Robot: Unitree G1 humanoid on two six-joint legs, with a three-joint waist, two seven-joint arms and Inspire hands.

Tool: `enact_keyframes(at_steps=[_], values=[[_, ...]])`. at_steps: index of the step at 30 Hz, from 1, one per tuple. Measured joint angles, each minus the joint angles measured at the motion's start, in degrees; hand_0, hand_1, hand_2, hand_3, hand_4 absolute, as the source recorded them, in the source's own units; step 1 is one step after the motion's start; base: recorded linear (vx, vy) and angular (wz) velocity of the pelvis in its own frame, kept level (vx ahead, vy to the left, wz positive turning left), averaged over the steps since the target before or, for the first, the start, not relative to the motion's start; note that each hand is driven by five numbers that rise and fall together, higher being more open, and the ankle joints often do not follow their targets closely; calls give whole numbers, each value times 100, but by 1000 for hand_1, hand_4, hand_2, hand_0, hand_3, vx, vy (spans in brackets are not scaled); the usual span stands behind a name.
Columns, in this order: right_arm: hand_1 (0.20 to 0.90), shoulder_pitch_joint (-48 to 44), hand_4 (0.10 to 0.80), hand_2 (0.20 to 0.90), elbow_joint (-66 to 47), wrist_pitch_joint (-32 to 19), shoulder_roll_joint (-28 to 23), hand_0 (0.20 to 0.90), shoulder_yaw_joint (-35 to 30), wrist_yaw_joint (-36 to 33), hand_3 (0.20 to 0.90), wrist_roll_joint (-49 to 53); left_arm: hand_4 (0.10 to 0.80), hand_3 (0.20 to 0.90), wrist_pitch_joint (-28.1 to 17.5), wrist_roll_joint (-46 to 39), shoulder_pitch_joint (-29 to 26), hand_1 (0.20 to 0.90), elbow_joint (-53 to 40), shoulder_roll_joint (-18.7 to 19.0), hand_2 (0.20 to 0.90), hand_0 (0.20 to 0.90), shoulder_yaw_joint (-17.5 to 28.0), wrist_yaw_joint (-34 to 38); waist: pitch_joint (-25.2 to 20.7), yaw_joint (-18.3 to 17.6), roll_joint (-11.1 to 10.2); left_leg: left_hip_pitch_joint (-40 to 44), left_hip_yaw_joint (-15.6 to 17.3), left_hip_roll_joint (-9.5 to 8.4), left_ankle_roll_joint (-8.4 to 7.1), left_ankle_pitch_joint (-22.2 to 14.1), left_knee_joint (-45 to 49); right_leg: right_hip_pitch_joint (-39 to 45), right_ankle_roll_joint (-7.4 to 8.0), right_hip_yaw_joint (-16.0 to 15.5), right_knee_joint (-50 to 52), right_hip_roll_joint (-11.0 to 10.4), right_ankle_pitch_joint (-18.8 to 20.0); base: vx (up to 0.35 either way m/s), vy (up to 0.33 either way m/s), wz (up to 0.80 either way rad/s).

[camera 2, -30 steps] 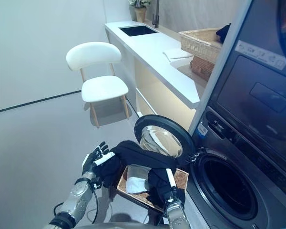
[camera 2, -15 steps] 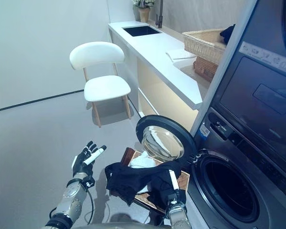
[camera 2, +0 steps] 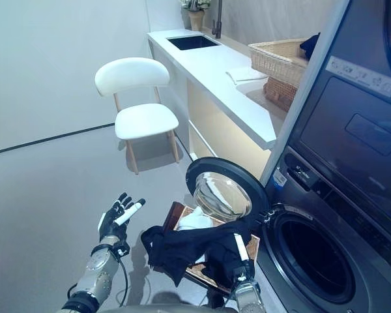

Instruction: Pick up the clothes and place them into the washing machine

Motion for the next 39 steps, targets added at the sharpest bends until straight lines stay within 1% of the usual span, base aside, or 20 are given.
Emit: enact_keyframes(at_steps=[1,2,5,8,10,12,14,15,17,20,21,24,27,30,32,34,35,36,37,39], values=[[200,76,300,200,-238,-30,-220,200,123,-132,200,-534,800,900,-1,74,53,900,0,7,900,900,96,-2,4,-3,5,-2,1,1,0,0,-4,-3,0,2,0,0,0,0,0,0],[200,158,300,200,-526,-18,-503,200,187,-265,200,-1353,800,900,-1,177,130,900,0,9,900,900,209,1,4,-20,5,-4,7,2,1,-1,-26,-7,1,6,-1,1,-1,0,0,0],[200,225,300,200,-873,-25,-924,200,223,-441,200,-2383,800,900,-1,264,294,900,0,15,900,900,361,5,9,-11,-3,-3,10,6,0,-1,-26,-8,-15,3,-3,4,-12,0,0,0],[200,216,300,200,-1013,-26,-1070,200,212,-705,200,-3250,800,900,-1,390,474,900,20,17,900,900,389,5,9,-2,-3,-6,9,7,-1,-2,-26,-11,-18,2,-3,5,-15,8,8,3],[200,197,300,200,-1086,3,-1087,200,218,-1025,200,-4226,800,900,0,501,597,900,23,15,900,900,417,6,11,5,-5,-12,9,6,0,-2,-26,-16,-19,1,-3,4,-16,6,15,5],[200,171,300,200,-1246,21,-1137,200,275,-1193,200,-4963,800,900,0,509,670,900,29,7,900,900,502,6,20,11,-1,-23,5,7,1,-3,-27,-21,-19,0,-4,2,-16,-27,15,9],[200,60,300,200,-1433,38,-1366,200,506,-1284,200,-5738,800,900,1,510,720,900,32,13,900,900,527,9,31,22,0,-35,2,3,3,-4,-27,-29,-17,-6,-5,-6,-15,-67,12,17],[200,1,300,200,-1441,40,-1410,200,570,-1295,200,-5900,800,900,1,510,731,900,32,13,900,900,527,9,39,35,3,-59,0,3,3,-4,-27,-31,-17,-8,-4,-7,-15,-101,9,21],[200,-404,300,200,-1382,138,-1516,200,869,-1403,200,-6506,800,900,0,536,741,900,3,6,900,900,508,2,43,82,-1,-242,-25,-10,15,14,-26,-208,3,-75,-2,-41,12,-94,7,22],[200,-857,300,200,-1203,256,-1505,200,1124,-1508,200,-6927,800,900,0,618,734,900,-19,-14,900,900,469,-12,87,149,35,-423,-124,-16,-3,76,3,-359,21,-231,-2,-71,54,-112,9,22],[200,-1070,300,200,-1068,275,-1507,200,1211,-1534,200,-7086,800,900,1,618,733,900,-71,-41,900,900,466,-9,167,171,62,-432,-155,-17,-4,105,6,-358,-5,-293,-1,-77,70,-116,9,17],[200,-1539,300,200,-853,401,-1507,200,1357,-1656,200,-7469,800,900,1,614,731,900,-289,-70,900,900,460,-7,317,316,157,-582,-231,-31,-4,137,8,-475,-42,-327,5,-95,103,-123,10,14],[200,-2232,300,200,-472,410,-1493,200,1597,-1785,200,-7607,800,900,-2,610,636,900,-560,-61,900,900,442,-15,521,370,225,-905,-299,-49,-12,236,16,-749,-59,-393,22,-123,186,-96,6,8],[200,-2541,300,200,-45,513,-1354,200,1672,-1919,200,-7699,800,900,-1,603,586,900,-610,-65,900,900,298,-13,640,538,288,-932,-332,-24,-28,244,17,-742,-88,-484,22,-109,170,-85,-9,12],[200,-2785,300,200,269,521,-1276,200,1746,-2036,200,-7705,800,900,-2,604,541,900,-730,-57,900,900,237,-46,740,529,267,-1018,-360,-30,-40,252,23,-829,-72,-494,22,-118,159,-66,-4,9],[200,-2885,300,200,298,598,-1276,200,1761,-2069,200,-7707,800,900,-2,606,473,900,-790,-55,900,900,204,-115,781,539,265,-1197,-403,-40,-46,305,22,-982,-64,-518,24,-128,169,-91,1,10],[282,-2918,359,282,298,634,-1283,282,1772,-2111,282,-7757,800,900,-2,606,430,900,-810,-50,900,900,174,-118,839,554,271,-1240,-414,-38,-52,323,21,-1018,-89,-546,25,-128,189,-81,2,8],[395,-2937,439,395,298,635,-1292,395,1776,-2114,395,-7797,800,900,-2,605,417,900,-841,-43,900,900,158,-114,875,548,272,-1258,-422,-34,-56,325,22,-1033,-88,-562,24,-126,188,-71,0,6],[900,-2964,800,900,298,637,-1300,900,1776,-2118,900,-7829,800,900,-2,607,372,900,-860,-32,900,900,115,-122,948,564,287,-1295,-437,-28,-61,330,34,-1044,-89,-606,25,-125,188,-41,0,4],[900,-3008,800,900,298,639,-1300,900,1776,-2124,900,-7922,800,900,-2,607,316,900,-887,-29,900,900,72,-123,1032,564,297,-1337,-443,-28,-63,331,34,-1086,-87,-613,25,-125,187,-20,0,2]])
